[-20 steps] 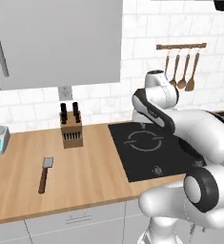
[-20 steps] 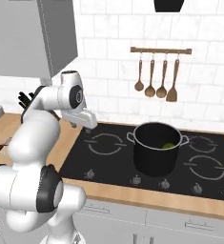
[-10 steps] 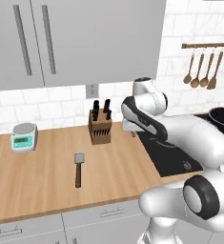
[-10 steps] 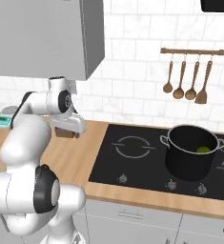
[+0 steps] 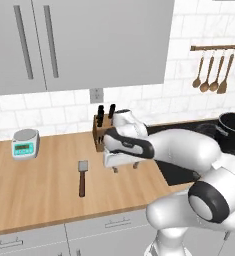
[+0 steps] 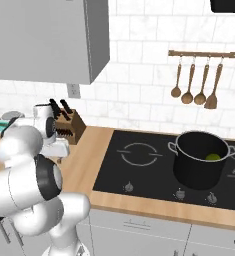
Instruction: Put the onion and lime in the pot. Retrieve the spatula and lightly stir the vegetables in the pot.
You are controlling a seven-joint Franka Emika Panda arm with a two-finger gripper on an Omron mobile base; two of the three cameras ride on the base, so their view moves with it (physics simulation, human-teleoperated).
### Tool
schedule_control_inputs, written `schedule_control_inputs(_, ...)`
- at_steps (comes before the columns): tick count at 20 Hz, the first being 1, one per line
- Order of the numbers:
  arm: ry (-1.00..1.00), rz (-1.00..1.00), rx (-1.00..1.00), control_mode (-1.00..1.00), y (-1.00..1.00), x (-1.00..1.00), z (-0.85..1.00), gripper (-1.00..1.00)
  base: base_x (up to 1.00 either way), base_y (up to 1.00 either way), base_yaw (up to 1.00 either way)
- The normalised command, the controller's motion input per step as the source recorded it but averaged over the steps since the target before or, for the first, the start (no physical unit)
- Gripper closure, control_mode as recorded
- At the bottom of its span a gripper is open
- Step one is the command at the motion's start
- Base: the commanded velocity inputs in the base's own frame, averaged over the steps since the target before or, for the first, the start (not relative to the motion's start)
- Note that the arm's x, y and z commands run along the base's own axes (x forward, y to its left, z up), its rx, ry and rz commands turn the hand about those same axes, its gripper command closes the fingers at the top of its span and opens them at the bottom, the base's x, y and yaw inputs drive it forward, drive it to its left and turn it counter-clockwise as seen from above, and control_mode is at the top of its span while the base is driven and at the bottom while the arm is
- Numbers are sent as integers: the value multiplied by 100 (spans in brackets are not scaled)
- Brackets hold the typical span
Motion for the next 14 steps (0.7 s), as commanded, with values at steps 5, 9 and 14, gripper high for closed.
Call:
schedule_control_inputs(5, 25, 19, 22, -100, 100, 27, -39, -100, 0, 0, 0)
schedule_control_inputs(9, 0, -7, -14, -100, 100, -11, -1, -100, 0, 0, 0)
schedule_control_inputs(14, 0, -18, -16, -100, 70, -28, -3, -100, 0, 0, 0)
